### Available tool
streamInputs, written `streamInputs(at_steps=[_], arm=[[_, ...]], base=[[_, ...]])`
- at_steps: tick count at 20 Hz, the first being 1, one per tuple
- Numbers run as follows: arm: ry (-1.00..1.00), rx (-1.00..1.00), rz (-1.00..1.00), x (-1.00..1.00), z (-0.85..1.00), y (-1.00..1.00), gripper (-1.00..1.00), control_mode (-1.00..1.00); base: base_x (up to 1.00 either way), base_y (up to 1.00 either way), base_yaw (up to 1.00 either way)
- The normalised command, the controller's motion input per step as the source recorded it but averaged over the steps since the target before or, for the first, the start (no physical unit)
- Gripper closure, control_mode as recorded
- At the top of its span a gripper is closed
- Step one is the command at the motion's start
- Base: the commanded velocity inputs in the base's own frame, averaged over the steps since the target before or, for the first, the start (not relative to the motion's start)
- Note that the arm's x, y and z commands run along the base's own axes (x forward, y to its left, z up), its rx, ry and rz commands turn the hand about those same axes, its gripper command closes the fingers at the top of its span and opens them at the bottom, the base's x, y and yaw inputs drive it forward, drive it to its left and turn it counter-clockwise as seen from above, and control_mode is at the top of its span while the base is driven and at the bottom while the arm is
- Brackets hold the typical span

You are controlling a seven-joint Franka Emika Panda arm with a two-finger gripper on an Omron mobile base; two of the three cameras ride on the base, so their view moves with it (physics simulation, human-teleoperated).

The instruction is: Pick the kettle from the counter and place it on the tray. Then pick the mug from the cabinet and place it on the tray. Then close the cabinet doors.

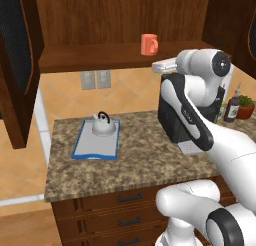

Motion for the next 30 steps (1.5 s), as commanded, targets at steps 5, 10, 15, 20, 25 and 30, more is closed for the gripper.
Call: streamInputs(at_steps=[5,10,15,20,25,30], arm=[[0.0,0.04,0.0,0.04,0.26,-0.16,-1.0,-1.0],[0.0,0.01,0.0,0.39,0.17,-0.01,-1.0,-1.0],[0.0,0.04,0.0,0.56,0.04,-0.11,-1.0,-1.0],[0.0,0.03,0.0,0.59,0.0,-0.08,-1.0,-1.0],[0.0,0.03,0.0,0.46,0.0,-0.09,-1.0,-1.0],[0.0,0.0,0.0,0.4,0.0,-0.02,-1.0,-1.0]], base=[[0.0,0.0,0.0],[0.0,0.0,0.0],[0.0,0.0,0.0],[0.0,0.0,0.0],[0.0,0.0,0.0],[0.0,0.0,0.0]])
